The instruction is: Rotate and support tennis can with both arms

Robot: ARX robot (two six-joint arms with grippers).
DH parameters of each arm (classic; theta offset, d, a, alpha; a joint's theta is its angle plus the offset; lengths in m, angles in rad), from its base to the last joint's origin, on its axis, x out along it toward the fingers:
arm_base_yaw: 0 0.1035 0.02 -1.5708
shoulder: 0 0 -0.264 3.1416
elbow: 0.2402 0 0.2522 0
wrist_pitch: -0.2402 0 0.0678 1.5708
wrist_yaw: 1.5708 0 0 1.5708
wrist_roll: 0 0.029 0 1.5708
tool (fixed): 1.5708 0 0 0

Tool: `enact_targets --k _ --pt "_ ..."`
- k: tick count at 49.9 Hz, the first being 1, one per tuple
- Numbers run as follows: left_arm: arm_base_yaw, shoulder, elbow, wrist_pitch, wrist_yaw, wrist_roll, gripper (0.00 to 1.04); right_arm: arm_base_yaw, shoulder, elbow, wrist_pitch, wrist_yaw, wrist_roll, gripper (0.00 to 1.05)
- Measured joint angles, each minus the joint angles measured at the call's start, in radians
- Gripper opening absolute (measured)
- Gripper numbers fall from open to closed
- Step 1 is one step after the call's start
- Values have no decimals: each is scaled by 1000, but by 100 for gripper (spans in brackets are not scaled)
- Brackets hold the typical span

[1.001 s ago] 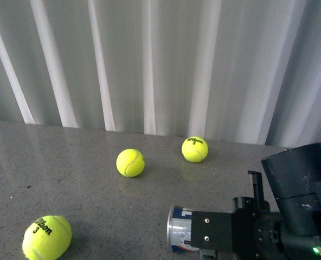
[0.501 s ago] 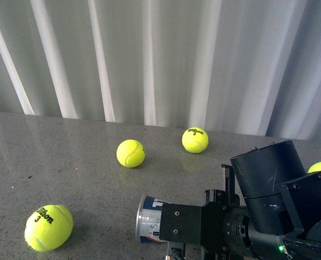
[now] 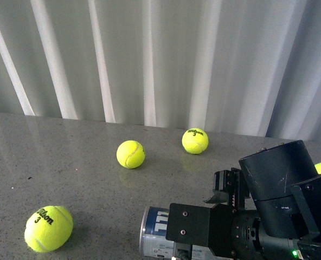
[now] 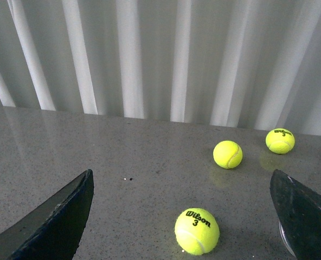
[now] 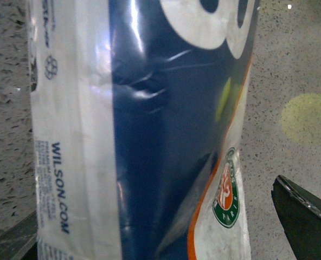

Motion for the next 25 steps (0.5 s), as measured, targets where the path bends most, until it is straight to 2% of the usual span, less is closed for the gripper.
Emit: enact_targets --k 25 --pt "0 0 0 0 0 0 98 3 -110 -48 -70 11 4 98"
